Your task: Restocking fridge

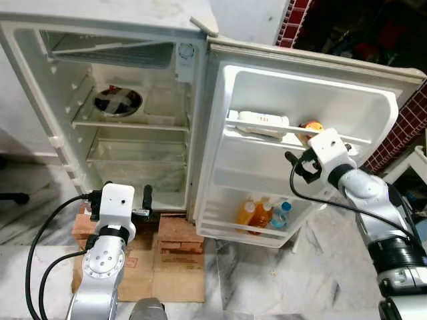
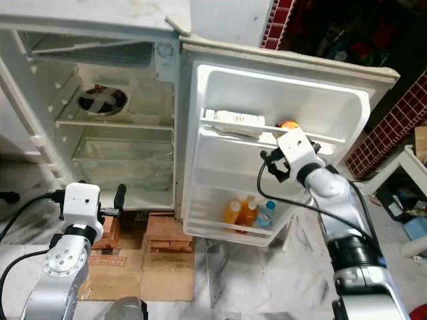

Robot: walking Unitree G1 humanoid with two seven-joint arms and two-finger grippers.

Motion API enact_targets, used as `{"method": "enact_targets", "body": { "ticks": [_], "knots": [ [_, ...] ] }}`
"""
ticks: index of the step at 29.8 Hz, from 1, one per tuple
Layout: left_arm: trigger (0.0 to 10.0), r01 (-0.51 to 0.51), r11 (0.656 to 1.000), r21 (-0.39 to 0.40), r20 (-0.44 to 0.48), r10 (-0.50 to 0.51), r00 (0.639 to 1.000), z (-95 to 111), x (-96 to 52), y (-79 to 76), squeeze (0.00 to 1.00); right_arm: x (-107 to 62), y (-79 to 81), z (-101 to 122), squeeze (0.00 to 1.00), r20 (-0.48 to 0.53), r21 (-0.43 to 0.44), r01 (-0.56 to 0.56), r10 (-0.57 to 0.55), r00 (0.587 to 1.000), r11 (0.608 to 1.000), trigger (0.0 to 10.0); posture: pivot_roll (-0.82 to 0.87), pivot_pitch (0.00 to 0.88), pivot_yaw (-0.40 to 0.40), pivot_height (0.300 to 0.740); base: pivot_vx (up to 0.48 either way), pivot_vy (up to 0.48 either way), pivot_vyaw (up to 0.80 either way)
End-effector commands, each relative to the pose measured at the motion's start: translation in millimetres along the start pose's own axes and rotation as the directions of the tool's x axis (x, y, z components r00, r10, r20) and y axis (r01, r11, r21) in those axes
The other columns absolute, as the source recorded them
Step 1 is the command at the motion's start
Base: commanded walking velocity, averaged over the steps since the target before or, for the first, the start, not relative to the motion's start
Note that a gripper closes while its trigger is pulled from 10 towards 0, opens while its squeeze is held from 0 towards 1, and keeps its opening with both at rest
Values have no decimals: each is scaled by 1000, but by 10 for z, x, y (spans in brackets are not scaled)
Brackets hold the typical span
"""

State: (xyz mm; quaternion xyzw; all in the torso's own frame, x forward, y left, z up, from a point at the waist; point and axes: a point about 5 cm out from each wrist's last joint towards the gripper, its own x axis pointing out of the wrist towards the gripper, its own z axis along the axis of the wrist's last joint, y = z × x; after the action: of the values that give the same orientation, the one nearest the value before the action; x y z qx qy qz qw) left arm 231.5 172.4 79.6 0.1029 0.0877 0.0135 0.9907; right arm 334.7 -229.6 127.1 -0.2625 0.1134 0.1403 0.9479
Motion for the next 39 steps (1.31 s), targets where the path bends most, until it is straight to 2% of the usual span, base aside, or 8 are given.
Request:
{"method": "enact_targets", "body": {
  "ticks": [1, 5, 8, 14, 20, 27, 32, 39],
  "knots": [
    [10000, -5, 1000, -4, -12, 5, 1000, -14, -23, 7, 0, -47, -217, -162, 0, -110, 7, 64, -62, 992, 998, 10000, 119, 0, -122, 740, 0, 0, 0],
    [10000, -5, 1000, -4, -14, 5, 1000, -16, -19, 6, 0, -55, -259, -143, 0, -73, -5, 80, -80, 994, 997, 10000, 113, 0, -120, 740, 0, 0, 0],
    [10000, -2, 1000, 0, -12, 2, 1000, -11, -5, 0, 0, -75, -290, -11, 0, 58, -78, 136, -132, 990, 988, 10000, 107, 0, -113, 740, 0, 0, 0],
    [10000, -1, 1000, 1, -9, 1, 1000, -7, 1, 7, 0, -163, -286, 241, 0, 279, -45, 170, -151, 948, 984, 10000, 100, 0, -106, 740, 0, 0, 0],
    [10000, -4, 1000, 10, -5, 4, 1000, 4, 2, 14, 0, -193, -247, 147, 0, 256, -1, 111, -107, 961, 994, 10000, 102, 0, -108, 740, 0, 0, 0],
    [10000, -29, 1000, 6, 2, 29, 1000, 9, -12, 38, 0, -331, -196, 32, 0, 277, 76, 201, -214, 937, 977, 10000, 105, 0, -109, 740, 0, -217, 0],
    [10000, -26, 1000, 12, -2, 26, 1000, 4, -5, 39, 0, -398, 5, 66, 0, 340, 35, 193, -194, 920, 981, 10000, 103, 0, -103, 740, 0, -480, 0],
    [10000, -25, 1000, 11, -3, 25, 1000, 1, 5, 37, 0, -421, 16, 92, 0, 347, 39, 210, -211, 914, 977, 10000, 101, 0, -103, 740, 0, -480, 0]
  ]
}}
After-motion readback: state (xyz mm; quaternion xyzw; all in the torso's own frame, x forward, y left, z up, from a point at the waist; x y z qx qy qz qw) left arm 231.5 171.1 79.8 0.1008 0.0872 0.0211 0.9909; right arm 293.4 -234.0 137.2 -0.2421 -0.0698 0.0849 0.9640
